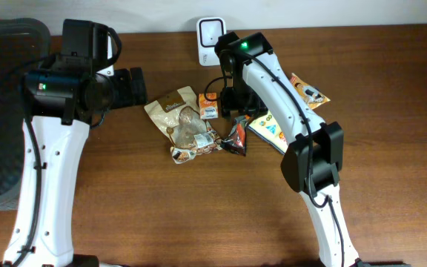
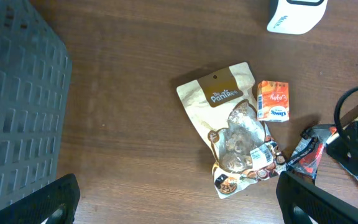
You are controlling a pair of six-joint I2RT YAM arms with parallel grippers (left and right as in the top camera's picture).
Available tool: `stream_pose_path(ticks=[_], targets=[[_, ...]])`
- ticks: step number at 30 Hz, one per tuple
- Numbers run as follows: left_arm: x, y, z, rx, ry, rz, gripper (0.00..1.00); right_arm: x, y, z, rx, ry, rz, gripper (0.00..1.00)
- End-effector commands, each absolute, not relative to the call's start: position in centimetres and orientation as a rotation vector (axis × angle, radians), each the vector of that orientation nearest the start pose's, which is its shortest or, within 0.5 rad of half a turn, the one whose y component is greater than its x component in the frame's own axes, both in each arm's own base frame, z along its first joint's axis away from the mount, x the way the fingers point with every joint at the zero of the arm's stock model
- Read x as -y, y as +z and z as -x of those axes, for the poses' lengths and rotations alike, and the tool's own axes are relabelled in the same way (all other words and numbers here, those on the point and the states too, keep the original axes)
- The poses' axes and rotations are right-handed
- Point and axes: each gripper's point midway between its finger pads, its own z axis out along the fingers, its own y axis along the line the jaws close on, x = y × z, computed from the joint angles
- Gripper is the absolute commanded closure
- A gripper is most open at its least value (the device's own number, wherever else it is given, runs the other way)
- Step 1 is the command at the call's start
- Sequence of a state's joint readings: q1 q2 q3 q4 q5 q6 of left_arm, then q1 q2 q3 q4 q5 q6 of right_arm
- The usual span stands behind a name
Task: Scan the item barcode
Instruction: 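Reach the right gripper into the pile and grasp the black-orange packet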
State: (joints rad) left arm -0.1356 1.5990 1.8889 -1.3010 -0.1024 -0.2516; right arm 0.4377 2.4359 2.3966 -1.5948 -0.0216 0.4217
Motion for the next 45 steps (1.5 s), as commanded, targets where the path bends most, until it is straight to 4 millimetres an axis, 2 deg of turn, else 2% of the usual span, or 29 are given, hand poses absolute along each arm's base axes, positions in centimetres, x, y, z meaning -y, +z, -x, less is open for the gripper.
stream_pose_path(ticks=[1,8,11,14,23,29,32,36,41,45], targets=[[3.2,29.8,-37.5,-2.564,-0.007,0.202,0.01,-19.0,6.8,-40.6,-3.228,-0.087,-0.077,0.30],[3.2,29.8,-37.5,-2.564,-0.007,0.202,0.01,-19.2,2.9,-40.0,-3.255,-0.079,-0.164,0.31],[3.2,29.8,-37.5,-2.564,-0.007,0.202,0.01,-19.4,2.4,-40.3,-3.245,-0.060,-0.163,0.32],[3.2,29.8,-37.5,-2.564,-0.007,0.202,0.01,-19.4,2.2,-40.6,-3.230,-0.059,-0.196,0.37],[3.2,29.8,-37.5,-2.564,-0.007,0.202,0.01,-20.6,2.1,-41.2,-3.193,-0.028,-0.174,0.38],[3.2,29.8,-37.5,-2.564,-0.007,0.202,0.01,-19.6,1.5,-41.4,-3.158,-0.133,-0.221,0.38],[3.2,29.8,-37.5,-2.564,-0.007,0.202,0.01,-19.4,0.4,-41.1,-3.167,-0.140,-0.221,0.37],[3.2,29.8,-37.5,-2.564,-0.007,0.202,0.01,-19.3,0.2,-40.9,-3.175,-0.147,-0.220,0.38],[3.2,29.8,-37.5,-2.564,-0.007,0.202,0.01,-19.4,0.2,-40.9,-3.173,-0.146,-0.217,0.57],[3.2,29.8,-37.5,-2.564,-0.007,0.202,0.01,-19.5,0.1,-41.0,-3.169,-0.141,-0.217,0.60]])
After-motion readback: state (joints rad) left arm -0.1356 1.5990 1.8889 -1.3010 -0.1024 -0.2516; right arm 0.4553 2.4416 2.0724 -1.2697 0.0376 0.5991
